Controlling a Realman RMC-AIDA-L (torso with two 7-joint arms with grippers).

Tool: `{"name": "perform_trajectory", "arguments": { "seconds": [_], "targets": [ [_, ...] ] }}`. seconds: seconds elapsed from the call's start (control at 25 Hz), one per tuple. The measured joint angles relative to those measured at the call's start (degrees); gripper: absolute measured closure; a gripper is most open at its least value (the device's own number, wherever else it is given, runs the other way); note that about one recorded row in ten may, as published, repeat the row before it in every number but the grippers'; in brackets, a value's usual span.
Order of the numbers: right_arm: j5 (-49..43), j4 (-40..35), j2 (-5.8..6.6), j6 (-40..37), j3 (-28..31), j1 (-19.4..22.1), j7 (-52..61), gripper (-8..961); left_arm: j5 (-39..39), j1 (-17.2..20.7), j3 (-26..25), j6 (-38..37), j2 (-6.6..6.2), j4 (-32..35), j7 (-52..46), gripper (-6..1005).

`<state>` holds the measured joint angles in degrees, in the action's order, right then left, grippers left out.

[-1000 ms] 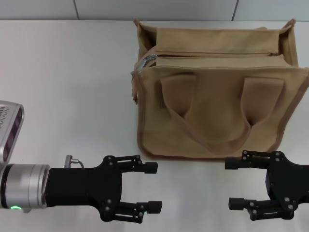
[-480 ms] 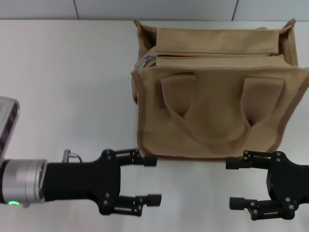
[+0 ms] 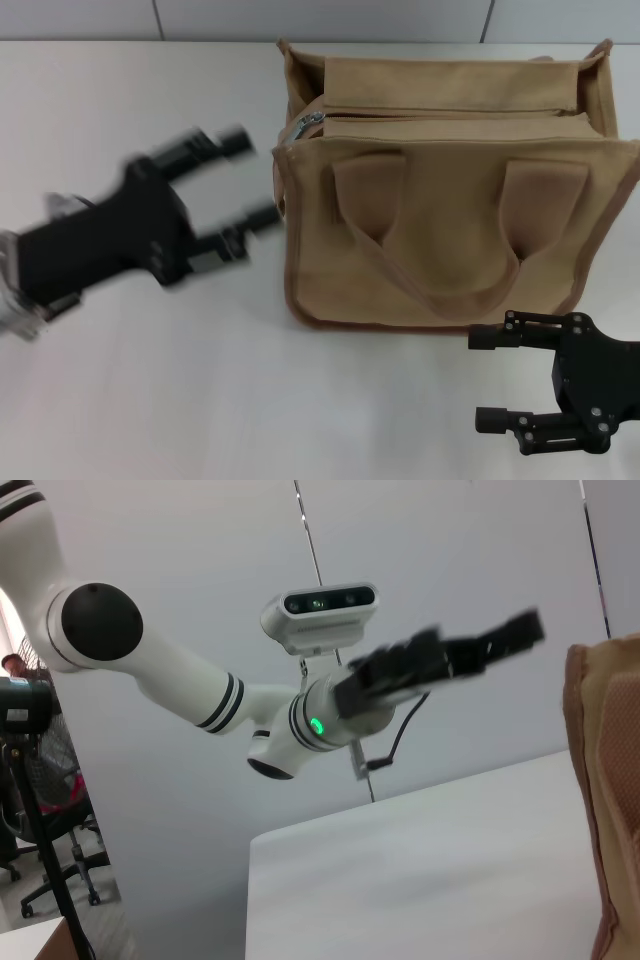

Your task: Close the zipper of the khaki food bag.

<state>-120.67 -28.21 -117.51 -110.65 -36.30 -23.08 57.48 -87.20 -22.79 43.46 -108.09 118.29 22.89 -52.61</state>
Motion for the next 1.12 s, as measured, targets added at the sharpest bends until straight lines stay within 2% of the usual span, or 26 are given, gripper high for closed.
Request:
{"name": "perform_trajectory", "arguments": {
  "seconds": [0.04,0.08,0.2,0.24,0.28,0.36,0.64,0.72,1.12],
  "targets": [
    [0.00,0.00,0.01,0.00,0.00,0.02,0.00,186,0.01,0.02,-1.98,0.00,0.02,-0.12,0.22,203],
    [0.00,0.00,0.04,-0.02,0.00,0.08,-0.01,186,0.03,0.04,-6.25,1.17,0.05,-0.44,1.50,204],
    [0.00,0.00,-0.01,-0.04,0.01,0.16,-0.01,186,-0.14,0.13,-8.50,4.78,-0.13,-0.49,3.64,204],
    [0.00,0.00,-0.01,-0.04,0.01,0.16,-0.01,186,-0.14,0.13,-8.50,4.78,-0.13,-0.49,3.64,204],
    [0.00,0.00,-0.03,-0.05,0.04,0.18,-0.01,186,-0.59,0.24,-8.29,9.04,-0.56,-0.51,4.22,204],
    [0.00,0.00,0.00,-0.06,0.11,0.18,-0.01,186,-2.83,0.36,-8.02,12.99,-0.93,-0.30,4.33,205],
    [0.00,0.00,0.04,-0.01,0.18,0.27,-0.01,186,-6.81,0.19,-8.03,15.41,-0.97,-0.04,4.55,206],
    [0.00,0.00,0.06,0.00,0.18,0.25,0.03,186,-10.58,-0.36,-8.05,16.46,-0.43,-0.14,5.08,207],
    [0.00,0.00,0.05,0.09,0.01,0.17,0.09,186,-11.77,-2.87,-7.21,19.60,0.34,-1.68,5.66,208]
  ]
}}
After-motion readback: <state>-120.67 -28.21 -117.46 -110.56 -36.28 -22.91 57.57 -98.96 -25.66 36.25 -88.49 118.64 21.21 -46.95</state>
